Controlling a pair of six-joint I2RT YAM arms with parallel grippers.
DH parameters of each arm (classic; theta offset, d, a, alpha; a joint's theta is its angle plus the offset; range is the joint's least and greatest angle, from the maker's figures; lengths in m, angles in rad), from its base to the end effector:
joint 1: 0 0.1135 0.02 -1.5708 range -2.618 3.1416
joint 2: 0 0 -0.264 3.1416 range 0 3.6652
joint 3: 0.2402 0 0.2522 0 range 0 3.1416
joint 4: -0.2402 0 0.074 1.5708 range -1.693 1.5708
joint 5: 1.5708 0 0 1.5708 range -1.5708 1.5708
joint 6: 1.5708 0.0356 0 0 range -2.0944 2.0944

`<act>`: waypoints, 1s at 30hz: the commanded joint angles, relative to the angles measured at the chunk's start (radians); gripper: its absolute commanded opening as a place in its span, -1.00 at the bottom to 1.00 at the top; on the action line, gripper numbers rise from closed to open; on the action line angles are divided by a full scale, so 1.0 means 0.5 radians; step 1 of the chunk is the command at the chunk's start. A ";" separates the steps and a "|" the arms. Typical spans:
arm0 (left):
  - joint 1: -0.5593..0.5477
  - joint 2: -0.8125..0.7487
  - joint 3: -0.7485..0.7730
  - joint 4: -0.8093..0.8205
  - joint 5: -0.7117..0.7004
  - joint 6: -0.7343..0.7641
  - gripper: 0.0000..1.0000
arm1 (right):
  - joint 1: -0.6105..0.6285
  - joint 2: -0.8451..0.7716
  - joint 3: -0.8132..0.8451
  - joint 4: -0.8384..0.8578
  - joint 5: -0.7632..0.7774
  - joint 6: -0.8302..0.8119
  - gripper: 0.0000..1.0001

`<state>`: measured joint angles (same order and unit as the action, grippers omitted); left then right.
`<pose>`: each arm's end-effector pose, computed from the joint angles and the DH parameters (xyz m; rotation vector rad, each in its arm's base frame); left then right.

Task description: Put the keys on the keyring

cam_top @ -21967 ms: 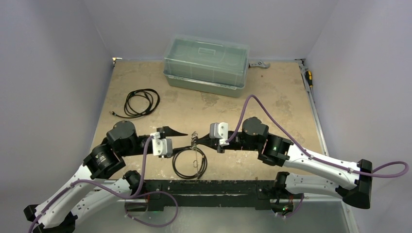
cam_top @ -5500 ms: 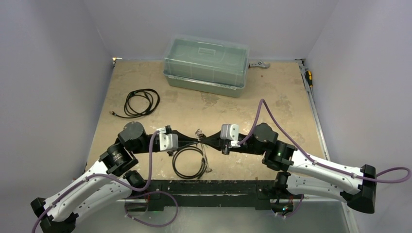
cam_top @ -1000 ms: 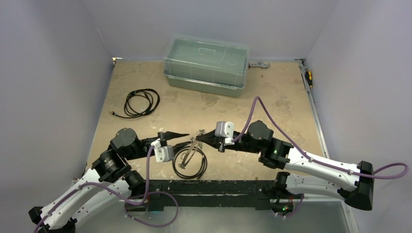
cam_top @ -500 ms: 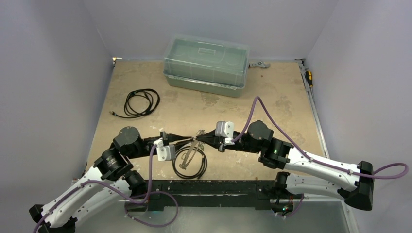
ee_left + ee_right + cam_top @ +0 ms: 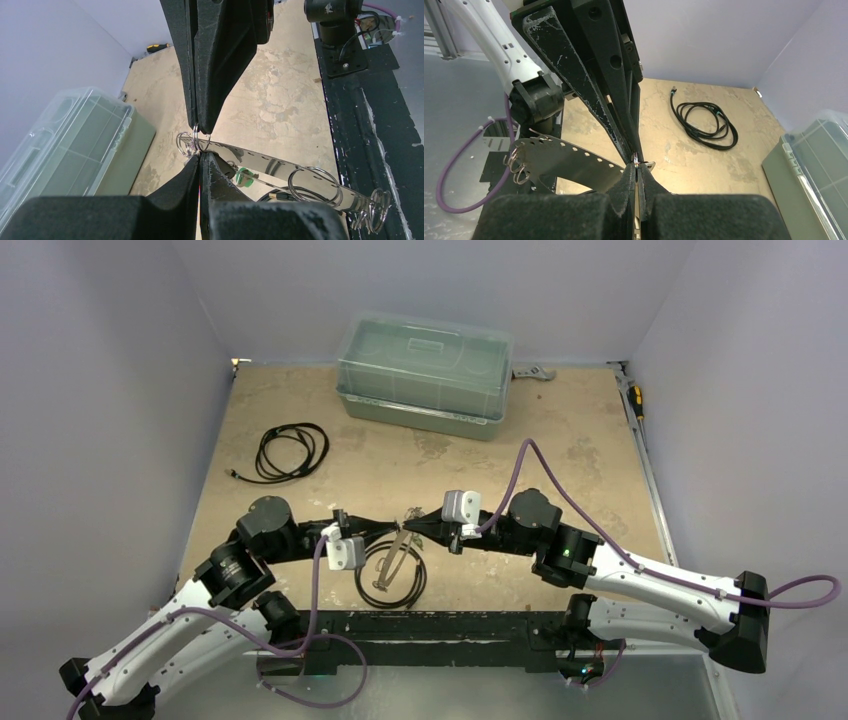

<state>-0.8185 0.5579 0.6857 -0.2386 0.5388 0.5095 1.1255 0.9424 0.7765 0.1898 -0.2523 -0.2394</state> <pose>0.0791 -0.1112 0.3324 1.3477 1.0558 -0.6823 0.0888 0.2067 0.3484 -1.1735 1.1136 0.8882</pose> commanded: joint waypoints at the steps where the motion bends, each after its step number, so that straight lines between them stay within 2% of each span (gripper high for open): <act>1: -0.003 0.028 0.122 -0.082 0.061 0.086 -1.00 | 0.001 -0.010 0.022 0.138 0.038 0.026 -1.00; 20: -0.004 -0.008 0.036 -0.049 0.033 0.045 -1.00 | -0.001 -0.032 -0.012 0.218 0.240 0.110 -1.00; 26: -0.004 0.022 -0.024 0.099 0.052 -0.018 -1.00 | 0.000 0.006 0.010 0.196 0.146 0.111 -1.00; 30: -0.003 0.022 0.016 0.102 -0.039 0.011 -1.00 | 0.001 0.008 0.017 0.177 0.101 0.096 -1.00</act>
<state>-0.8185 0.5690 0.6804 -0.2405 0.5270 0.5163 1.1267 0.9493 0.7719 0.2089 -0.1837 -0.1928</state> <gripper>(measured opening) 0.006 0.007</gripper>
